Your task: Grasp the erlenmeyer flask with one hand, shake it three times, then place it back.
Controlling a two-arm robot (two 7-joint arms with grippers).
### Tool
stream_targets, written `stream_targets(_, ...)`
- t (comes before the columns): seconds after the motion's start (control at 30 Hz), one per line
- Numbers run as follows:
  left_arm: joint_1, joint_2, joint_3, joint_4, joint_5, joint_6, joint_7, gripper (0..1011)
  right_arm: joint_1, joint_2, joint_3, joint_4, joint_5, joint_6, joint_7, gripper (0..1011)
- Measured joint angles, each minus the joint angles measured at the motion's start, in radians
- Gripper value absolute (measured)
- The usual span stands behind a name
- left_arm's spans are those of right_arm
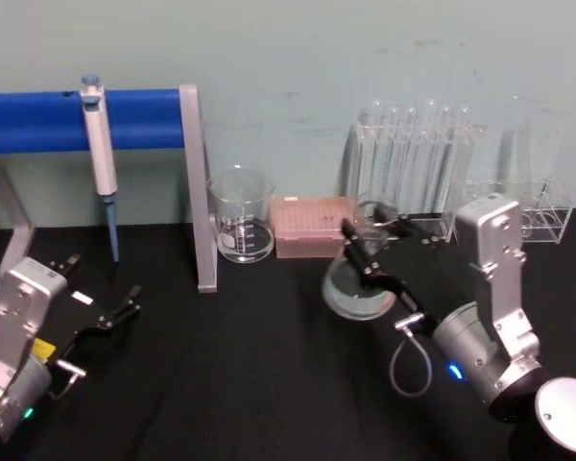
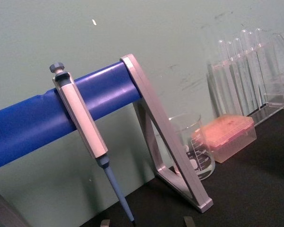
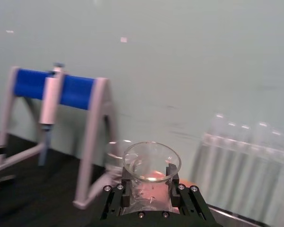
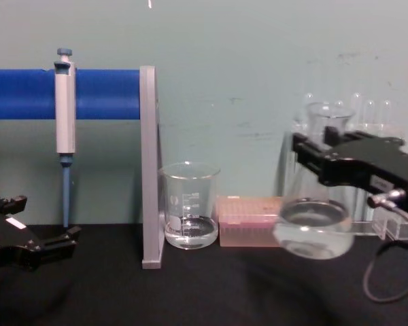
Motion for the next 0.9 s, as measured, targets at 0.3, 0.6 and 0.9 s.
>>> stream_targets(0.3, 0.000, 0.000, 0.000, 0.000, 0.000, 0.000, 0.000, 1001, -0.035, -0.053, 0.063, -0.018, -0.036, 0.031, -0.105, 452)
stream_targets(0.6, 0.000, 0.000, 0.000, 0.000, 0.000, 0.000, 0.000, 1001, -0.048, -0.088, 0.095, -0.022, -0.057, 0.040, -0.129, 452)
stream_targets(0.9, 0.000, 0.000, 0.000, 0.000, 0.000, 0.000, 0.000, 1001, -0.040, -0.087, 0.097, -0.012, -0.063, 0.040, -0.060, 452)
